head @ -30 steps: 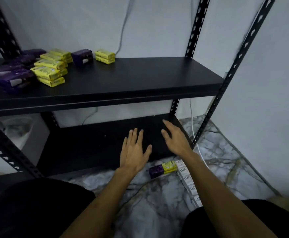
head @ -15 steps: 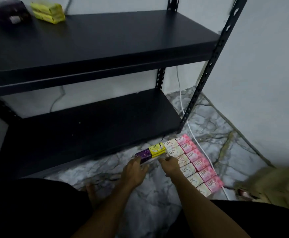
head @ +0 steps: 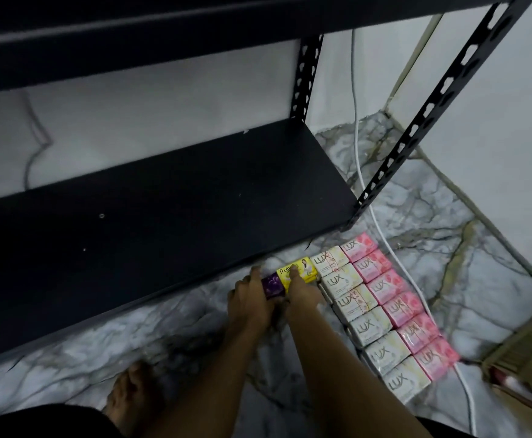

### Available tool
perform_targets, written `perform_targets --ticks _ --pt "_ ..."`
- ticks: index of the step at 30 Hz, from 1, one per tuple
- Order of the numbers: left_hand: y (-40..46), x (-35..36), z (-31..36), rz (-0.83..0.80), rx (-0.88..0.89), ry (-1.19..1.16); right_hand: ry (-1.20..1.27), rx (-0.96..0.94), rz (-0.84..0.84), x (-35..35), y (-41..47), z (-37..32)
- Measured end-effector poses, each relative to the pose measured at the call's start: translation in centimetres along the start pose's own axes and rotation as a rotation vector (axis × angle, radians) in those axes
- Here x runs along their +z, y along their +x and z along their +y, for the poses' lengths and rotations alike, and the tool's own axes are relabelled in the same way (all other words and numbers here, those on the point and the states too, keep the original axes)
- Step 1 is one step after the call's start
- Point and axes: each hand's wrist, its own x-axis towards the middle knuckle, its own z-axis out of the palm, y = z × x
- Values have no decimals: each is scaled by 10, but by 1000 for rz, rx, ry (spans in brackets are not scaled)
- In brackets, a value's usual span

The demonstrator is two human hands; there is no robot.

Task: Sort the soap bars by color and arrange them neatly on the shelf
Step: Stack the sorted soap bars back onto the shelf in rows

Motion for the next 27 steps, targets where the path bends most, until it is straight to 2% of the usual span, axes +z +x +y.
perform_targets --ticks 3,6,9,12,14,17,21,24,27 --pt "7 4 -4 -4 -9 93 -24 20 93 5 6 -5" --pt "6 8 -7 18 35 105 61 81 37 12 5 -5" --pt "1 6 -12 28 13 79 173 135 117 13 4 -9" --pt "-10 1 -23 52 -40 113 129 154 136 9 2 -14" --pt "-17 -4 -33 56 -91 129 84 105 170 9 -4 -15" --pt "-19 -8 -45 67 -152 92 -7 -86 287 14 -6 -7" --pt "-19 -9 -49 59 -138 36 -100 -302 336 26 -14 10" --pt "-14 -7 -50 10 -129 2 -215 -351 351 36 -15 12" --pt "-9 -4 -51 -32 -141 77 -317 -369 379 46 -13 7"
